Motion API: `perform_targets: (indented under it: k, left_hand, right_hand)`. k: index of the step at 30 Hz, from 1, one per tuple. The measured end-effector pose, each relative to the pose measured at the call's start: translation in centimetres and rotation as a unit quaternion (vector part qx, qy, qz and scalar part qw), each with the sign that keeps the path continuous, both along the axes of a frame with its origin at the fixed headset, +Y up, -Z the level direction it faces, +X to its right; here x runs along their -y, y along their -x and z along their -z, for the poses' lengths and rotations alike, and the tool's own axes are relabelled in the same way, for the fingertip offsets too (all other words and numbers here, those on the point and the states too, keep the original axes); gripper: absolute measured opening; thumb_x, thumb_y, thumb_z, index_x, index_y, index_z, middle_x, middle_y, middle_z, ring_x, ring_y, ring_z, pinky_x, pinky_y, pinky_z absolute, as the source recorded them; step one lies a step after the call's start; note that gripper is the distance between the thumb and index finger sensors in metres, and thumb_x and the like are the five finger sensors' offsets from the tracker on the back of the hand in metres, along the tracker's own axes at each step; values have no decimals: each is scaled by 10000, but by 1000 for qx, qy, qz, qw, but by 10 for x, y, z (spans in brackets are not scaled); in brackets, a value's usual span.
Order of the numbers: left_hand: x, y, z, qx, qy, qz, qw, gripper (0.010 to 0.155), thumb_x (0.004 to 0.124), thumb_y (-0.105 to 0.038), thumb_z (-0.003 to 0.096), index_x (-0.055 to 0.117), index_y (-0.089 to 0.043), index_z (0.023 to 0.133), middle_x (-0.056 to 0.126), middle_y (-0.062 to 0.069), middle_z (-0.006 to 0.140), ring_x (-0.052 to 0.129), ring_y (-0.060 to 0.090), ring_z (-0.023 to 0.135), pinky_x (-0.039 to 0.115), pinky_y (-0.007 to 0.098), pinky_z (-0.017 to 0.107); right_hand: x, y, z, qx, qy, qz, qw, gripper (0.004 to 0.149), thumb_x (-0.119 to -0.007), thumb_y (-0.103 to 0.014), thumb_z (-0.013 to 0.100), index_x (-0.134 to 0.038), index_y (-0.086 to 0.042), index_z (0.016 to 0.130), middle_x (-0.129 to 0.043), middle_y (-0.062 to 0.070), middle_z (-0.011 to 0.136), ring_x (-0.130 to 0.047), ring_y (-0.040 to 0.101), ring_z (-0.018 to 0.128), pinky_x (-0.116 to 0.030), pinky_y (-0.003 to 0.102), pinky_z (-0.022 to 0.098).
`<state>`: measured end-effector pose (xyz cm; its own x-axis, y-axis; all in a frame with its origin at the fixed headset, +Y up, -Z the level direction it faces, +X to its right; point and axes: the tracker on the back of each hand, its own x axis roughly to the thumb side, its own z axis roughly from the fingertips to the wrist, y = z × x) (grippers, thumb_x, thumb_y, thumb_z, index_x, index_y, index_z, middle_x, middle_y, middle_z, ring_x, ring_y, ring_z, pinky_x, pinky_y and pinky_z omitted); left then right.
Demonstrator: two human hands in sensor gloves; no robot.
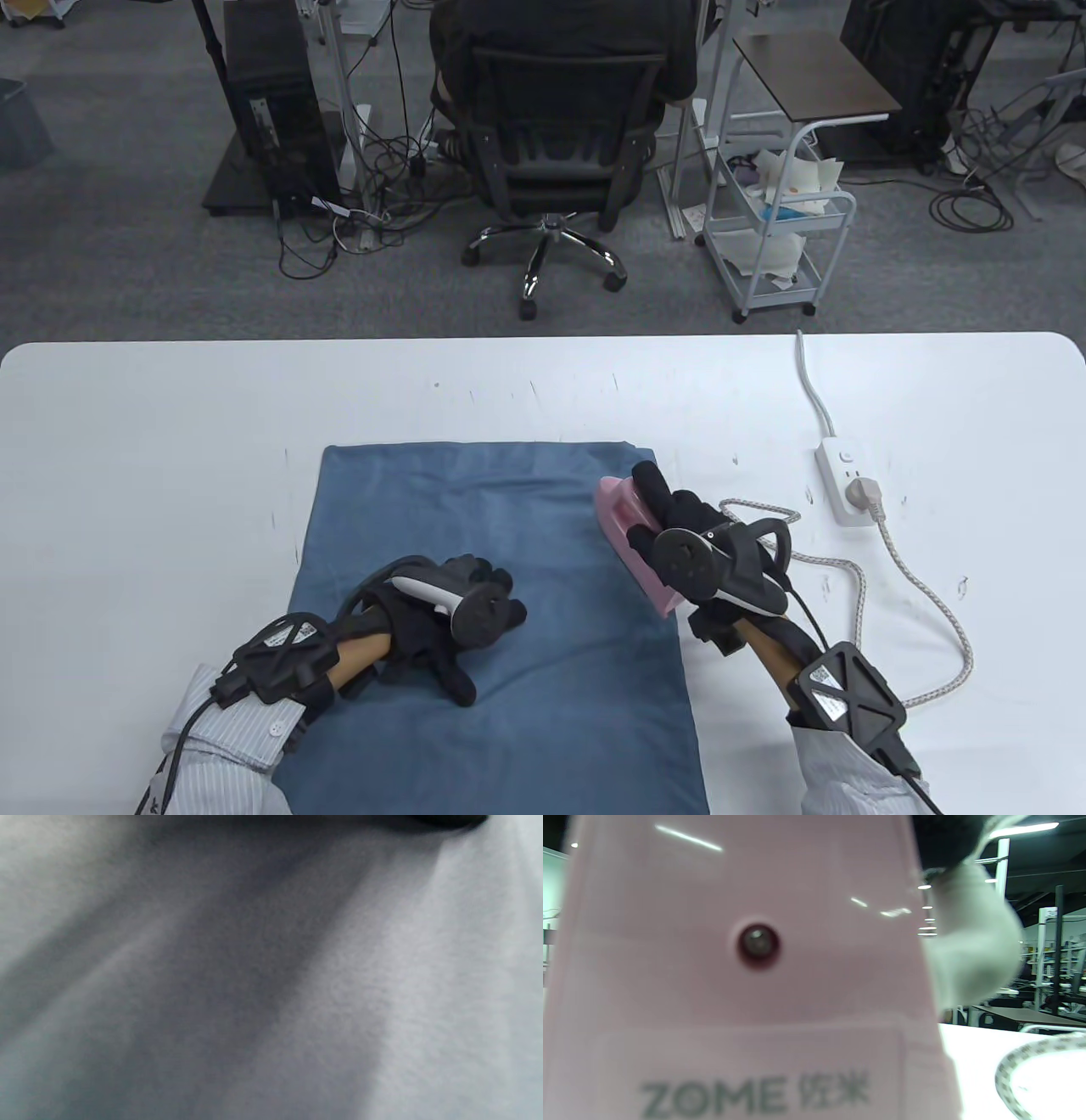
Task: Iron pillowcase with electric iron on table
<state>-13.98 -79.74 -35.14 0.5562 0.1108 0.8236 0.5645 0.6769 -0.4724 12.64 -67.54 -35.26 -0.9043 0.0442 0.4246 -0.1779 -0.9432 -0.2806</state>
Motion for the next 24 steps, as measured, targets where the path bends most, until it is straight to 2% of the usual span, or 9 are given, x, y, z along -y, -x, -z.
perform_targets:
  k: [4, 9, 12, 14, 16, 20, 22, 24]
  left_hand:
    - [1, 0, -25, 22, -8, 8, 1000, 1071, 568, -677, 432, -179, -181, 1017, -264, 285, 1012, -141, 582, 922, 30, 659, 653]
    - [2, -3, -74, 34, -16, 6, 999, 1042, 494, -691, 452, -192, -146, 1016, -264, 319, 1006, -135, 614, 913, 44, 675, 653]
    - [-6, 1, -86, 50, -5, 3, 999, 1052, 446, -704, 451, -216, -98, 1000, -263, 324, 1000, -140, 596, 912, 42, 662, 651]
    - [-16, 13, -83, 7, -28, -21, 999, 1065, 449, -699, 452, -179, -56, 1022, -233, 336, 1015, -108, 605, 922, 64, 665, 656]
    - [-27, 34, -77, -72, -53, -40, 995, 1064, 463, -682, 461, -86, 0, 1065, -126, 361, 1061, -1, 623, 957, 132, 670, 678]
    - [-35, 85, -69, -232, -44, -8, 972, 1058, 473, -673, 474, 11, 43, 1102, -2, 411, 1101, 140, 659, 1000, 234, 695, 711]
    - [-30, 105, -65, -265, -49, 37, 962, 1056, 468, -675, 473, 23, 39, 1109, 21, 415, 1109, 174, 661, 1014, 254, 697, 721]
    - [-19, 119, -58, -259, -32, 68, 963, 1047, 457, -680, 470, 16, 20, 1112, 13, 397, 1118, 164, 643, 1025, 245, 686, 727]
  right_hand:
    - [-3, 12, -12, -32, -8, -6, 999, 703, -653, -441, 547, -420, -86, 1107, -885, 108, 692, -920, 158, 356, -843, 308, 290]
    - [-3, 26, -27, -78, -7, -5, 997, 704, -654, -441, 547, -422, -85, 1108, -886, 110, 692, -921, 157, 355, -843, 307, 289]
    - [-1, 34, -34, -102, -2, -7, 995, 703, -655, -440, 547, -423, -85, 1108, -887, 110, 691, -921, 157, 355, -843, 308, 289]
    - [2, 41, -37, -119, 4, -14, 993, 703, -655, -441, 547, -424, -86, 1108, -887, 110, 692, -921, 158, 355, -843, 309, 289]
    - [4, 49, -38, -134, 9, -25, 991, 703, -656, -441, 546, -424, -87, 1108, -887, 110, 692, -922, 157, 357, -844, 309, 289]
    - [13, 66, -33, -166, 28, -37, 985, 703, -657, -441, 546, -423, -91, 1108, -886, 109, 695, -921, 158, 358, -843, 308, 292]
    - [18, 76, -28, -180, 40, -39, 982, 702, -657, -441, 546, -425, -90, 1108, -887, 109, 694, -922, 159, 357, -842, 309, 292]
    - [23, 88, -24, -196, 56, -40, 978, 701, -657, -440, 546, -426, -91, 1108, -887, 110, 695, -922, 160, 358, -842, 310, 292]
